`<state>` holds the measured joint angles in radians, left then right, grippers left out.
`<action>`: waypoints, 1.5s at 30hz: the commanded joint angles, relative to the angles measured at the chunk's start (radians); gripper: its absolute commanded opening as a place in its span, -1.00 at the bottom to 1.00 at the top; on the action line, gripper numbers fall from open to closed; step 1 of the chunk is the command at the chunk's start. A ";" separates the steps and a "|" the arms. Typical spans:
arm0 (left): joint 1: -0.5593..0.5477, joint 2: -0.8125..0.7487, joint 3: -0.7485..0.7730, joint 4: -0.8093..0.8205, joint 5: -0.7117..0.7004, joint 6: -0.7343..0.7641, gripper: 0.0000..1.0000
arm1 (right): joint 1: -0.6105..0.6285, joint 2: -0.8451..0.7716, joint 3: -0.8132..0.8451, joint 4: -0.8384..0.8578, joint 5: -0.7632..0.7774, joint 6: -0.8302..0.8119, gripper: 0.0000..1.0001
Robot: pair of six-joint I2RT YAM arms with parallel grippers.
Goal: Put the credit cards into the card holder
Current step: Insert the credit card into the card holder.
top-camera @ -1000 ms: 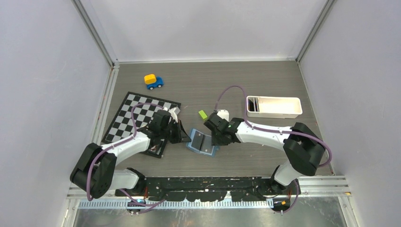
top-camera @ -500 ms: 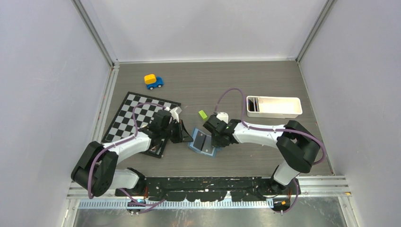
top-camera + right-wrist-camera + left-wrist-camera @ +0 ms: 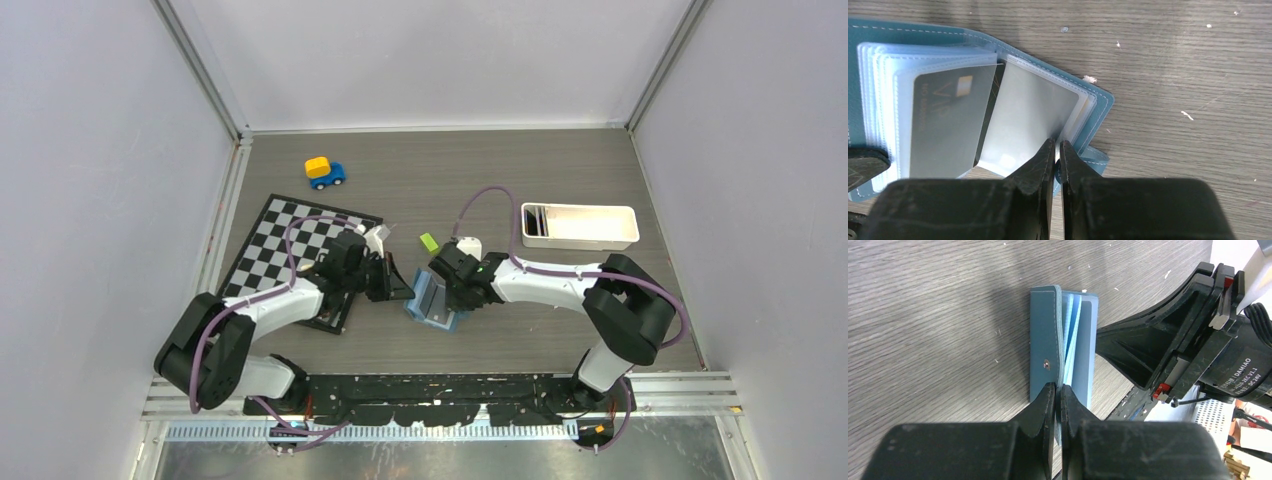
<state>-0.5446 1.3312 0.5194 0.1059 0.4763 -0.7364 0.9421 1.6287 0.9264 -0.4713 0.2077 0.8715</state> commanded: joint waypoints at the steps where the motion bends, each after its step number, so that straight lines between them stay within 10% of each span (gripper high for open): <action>1: -0.020 0.033 0.008 0.041 0.017 -0.009 -1.00 | 0.003 0.043 -0.004 0.005 0.001 0.021 -0.74; 22: -0.020 -0.008 0.037 -0.132 -0.139 0.029 -1.00 | 0.003 -0.011 0.002 -0.035 0.036 0.021 -0.52; 34: -0.026 -0.033 0.032 -0.079 -0.108 0.010 -1.00 | 0.002 -0.088 0.004 -0.049 0.074 0.015 -0.05; 45: -0.109 -0.010 0.078 -0.063 -0.137 0.000 -1.00 | 0.001 -0.044 -0.042 -0.021 0.071 0.051 -0.09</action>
<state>-0.6250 1.3163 0.5472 0.0017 0.3439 -0.7300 0.9424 1.5799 0.8936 -0.5087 0.2451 0.8898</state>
